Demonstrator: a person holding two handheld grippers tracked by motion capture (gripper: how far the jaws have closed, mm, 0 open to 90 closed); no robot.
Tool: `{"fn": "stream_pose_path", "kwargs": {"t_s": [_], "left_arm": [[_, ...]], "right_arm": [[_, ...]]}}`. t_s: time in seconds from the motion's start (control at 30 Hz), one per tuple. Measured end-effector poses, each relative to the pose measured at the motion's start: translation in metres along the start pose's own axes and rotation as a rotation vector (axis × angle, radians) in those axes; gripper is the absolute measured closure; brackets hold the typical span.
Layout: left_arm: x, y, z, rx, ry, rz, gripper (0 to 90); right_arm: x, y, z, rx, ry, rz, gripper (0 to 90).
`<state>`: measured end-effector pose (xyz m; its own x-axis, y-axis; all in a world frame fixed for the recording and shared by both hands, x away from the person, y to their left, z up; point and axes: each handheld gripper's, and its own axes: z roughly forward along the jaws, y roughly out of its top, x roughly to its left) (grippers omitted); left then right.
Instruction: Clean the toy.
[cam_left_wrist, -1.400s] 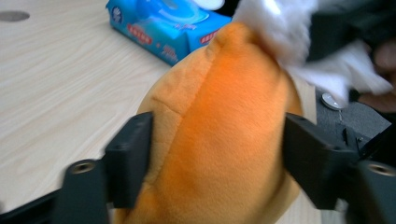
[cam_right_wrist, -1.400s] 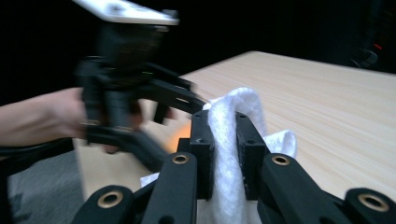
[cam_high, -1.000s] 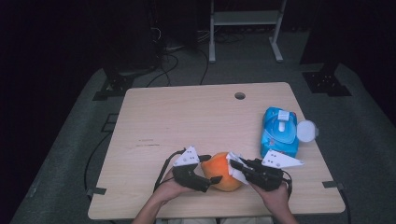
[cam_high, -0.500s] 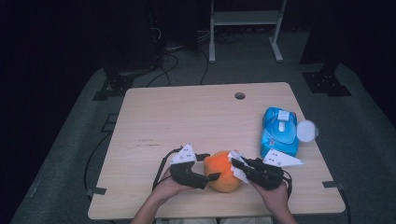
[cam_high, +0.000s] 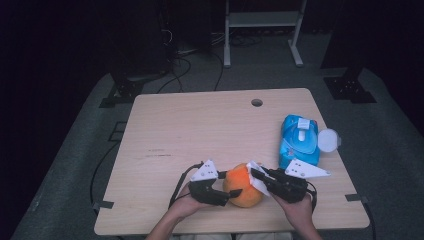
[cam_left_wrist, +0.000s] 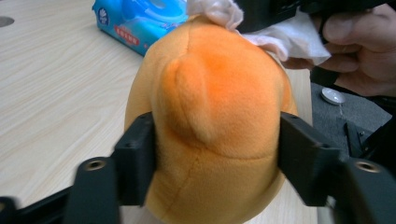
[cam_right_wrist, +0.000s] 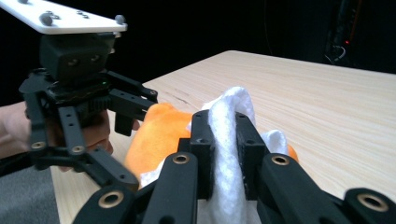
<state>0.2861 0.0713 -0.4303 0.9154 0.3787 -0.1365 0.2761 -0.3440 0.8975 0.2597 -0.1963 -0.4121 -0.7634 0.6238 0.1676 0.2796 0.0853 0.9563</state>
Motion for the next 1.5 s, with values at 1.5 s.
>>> {"fn": "stream_pose_path", "kwargs": {"t_s": [1.5], "left_arm": [[-0.029,-0.001,0.011,0.038,0.060,0.219,27.9]], "right_arm": [[-0.004,0.005,-0.002,0.041,0.116,0.083,80.4]]}}
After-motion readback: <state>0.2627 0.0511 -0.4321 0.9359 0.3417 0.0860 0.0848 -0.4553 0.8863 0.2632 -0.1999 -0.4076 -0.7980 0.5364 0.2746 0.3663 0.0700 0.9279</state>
